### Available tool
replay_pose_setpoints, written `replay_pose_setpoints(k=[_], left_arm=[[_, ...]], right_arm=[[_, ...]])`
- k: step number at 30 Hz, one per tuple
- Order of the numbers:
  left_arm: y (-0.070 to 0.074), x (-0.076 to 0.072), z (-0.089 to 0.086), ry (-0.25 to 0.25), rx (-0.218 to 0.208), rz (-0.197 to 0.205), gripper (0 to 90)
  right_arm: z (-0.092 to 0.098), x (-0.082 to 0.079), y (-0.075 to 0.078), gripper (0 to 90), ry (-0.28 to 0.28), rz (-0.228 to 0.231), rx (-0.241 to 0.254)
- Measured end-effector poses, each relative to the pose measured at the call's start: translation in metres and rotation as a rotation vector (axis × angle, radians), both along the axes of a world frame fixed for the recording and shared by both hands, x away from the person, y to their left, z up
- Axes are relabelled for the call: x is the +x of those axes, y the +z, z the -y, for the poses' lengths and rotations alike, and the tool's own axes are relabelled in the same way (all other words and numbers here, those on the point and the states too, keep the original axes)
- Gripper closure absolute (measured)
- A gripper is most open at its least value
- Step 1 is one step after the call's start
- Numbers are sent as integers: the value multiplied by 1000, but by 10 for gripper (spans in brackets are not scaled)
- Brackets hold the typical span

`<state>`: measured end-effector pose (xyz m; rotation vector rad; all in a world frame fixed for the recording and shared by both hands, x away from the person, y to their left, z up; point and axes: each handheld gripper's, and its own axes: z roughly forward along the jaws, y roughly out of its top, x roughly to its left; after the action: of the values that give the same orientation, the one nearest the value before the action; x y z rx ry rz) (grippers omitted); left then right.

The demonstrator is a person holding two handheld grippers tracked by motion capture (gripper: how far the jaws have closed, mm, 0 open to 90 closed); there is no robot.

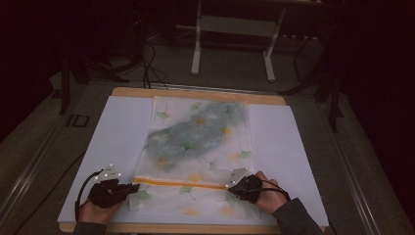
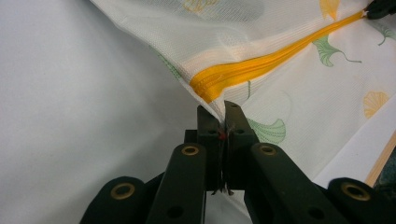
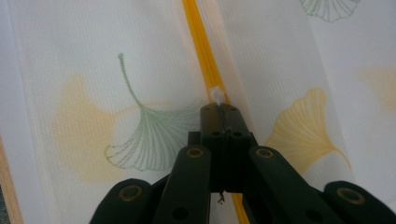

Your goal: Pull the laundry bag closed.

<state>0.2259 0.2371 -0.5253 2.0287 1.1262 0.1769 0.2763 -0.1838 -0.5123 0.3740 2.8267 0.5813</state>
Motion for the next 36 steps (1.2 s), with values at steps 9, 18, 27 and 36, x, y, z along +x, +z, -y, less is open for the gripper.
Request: replay_pose_setpoints(k=[9,18,27,36], left_arm=[[0,0,0,2,0,0,879],[-1,0,0,0,1,-5,879],[-3,-1,0,-3,2,-13,878],[-5,-2,4,-23,5,-29,878]], right_arm=[[14,0,0,900,-21,-13,-8],[34,-1,1,900,-55,-22,-9],[58,-1,3,900,-89,-40,7],[78,-2,4,900,-117,-56,19]])
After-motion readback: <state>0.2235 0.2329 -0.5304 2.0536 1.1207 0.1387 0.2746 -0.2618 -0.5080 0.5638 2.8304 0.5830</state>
